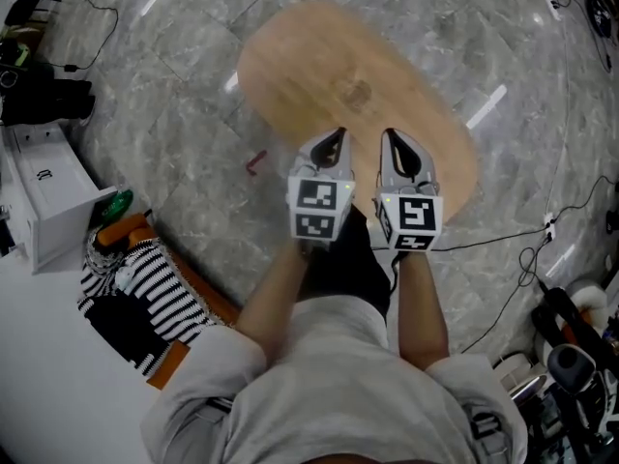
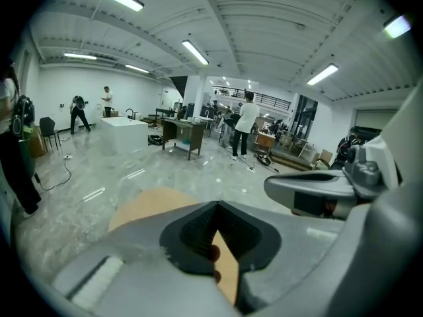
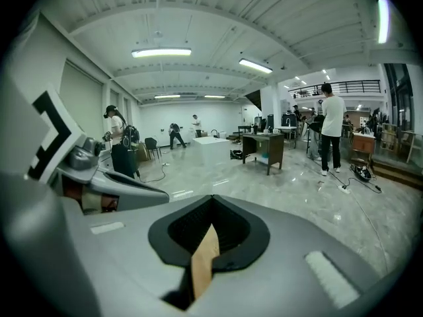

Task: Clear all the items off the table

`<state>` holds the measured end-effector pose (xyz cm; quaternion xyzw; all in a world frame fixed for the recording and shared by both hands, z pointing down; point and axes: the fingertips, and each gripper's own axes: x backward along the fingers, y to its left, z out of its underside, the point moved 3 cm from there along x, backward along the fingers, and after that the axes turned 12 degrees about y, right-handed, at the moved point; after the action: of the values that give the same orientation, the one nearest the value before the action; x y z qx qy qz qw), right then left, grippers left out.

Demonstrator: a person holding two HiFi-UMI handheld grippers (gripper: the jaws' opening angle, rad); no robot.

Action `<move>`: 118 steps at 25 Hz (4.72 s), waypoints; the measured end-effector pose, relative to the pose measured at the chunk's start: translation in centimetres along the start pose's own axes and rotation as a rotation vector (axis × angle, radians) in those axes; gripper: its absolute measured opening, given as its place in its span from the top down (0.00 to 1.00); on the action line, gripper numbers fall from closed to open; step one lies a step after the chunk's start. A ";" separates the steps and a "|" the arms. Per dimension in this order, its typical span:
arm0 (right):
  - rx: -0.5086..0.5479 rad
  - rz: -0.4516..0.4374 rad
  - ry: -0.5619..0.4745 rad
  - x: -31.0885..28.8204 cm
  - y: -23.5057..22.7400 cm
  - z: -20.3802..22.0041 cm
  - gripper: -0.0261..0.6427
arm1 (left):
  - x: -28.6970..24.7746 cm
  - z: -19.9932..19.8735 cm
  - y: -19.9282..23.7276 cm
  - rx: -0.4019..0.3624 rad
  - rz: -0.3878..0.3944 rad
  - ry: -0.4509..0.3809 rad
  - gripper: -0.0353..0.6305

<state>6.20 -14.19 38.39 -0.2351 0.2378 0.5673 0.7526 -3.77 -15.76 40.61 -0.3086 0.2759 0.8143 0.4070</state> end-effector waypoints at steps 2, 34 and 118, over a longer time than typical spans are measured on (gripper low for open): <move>-0.002 -0.006 0.024 -1.3 -0.7 0.5 0.95 | -1.4 0.2 0.3 0.005 0.002 0.020 0.92; -0.049 -0.075 0.428 -23.3 -7.8 11.7 0.95 | -20.5 7.1 6.6 0.174 -0.040 0.276 0.92; 0.222 -0.066 0.379 -22.2 -6.1 14.4 0.91 | -14.7 12.3 4.0 0.140 -0.085 0.251 0.92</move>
<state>7.97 -23.20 63.93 -0.2608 0.4281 0.4585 0.7339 -3.53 -16.47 60.17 -0.3903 0.3676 0.7301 0.4237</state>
